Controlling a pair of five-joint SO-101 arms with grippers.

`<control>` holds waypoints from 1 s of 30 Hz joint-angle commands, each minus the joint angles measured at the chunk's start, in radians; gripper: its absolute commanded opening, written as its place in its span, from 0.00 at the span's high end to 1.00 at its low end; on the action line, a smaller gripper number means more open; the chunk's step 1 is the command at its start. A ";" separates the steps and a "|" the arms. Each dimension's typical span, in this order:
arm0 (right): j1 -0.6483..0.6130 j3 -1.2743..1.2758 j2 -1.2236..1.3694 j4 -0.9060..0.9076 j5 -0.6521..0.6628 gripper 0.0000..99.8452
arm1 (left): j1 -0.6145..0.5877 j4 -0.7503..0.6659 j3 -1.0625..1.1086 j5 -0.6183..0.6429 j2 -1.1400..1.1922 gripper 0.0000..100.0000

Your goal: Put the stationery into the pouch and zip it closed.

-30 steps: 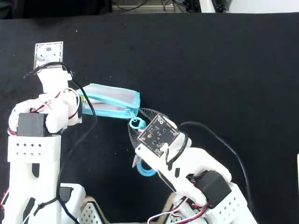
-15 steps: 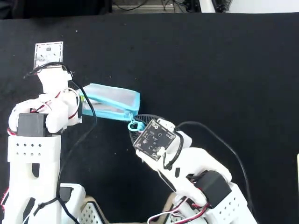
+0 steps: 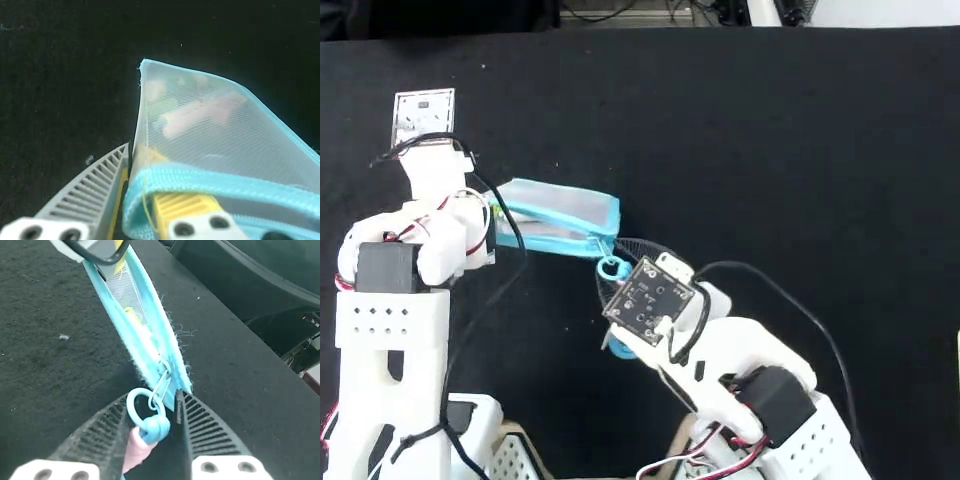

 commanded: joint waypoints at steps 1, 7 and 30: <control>-0.003 -0.076 -0.013 0.002 0.006 0.88 | -0.015 0.006 -0.068 -0.011 -0.015 0.97; -0.005 -0.056 -0.070 0.031 0.006 0.88 | -0.012 0.020 -0.070 -0.011 -0.015 0.97; -0.005 -0.081 -0.077 0.038 0.006 0.99 | -0.008 0.020 -0.070 -0.011 -0.006 0.97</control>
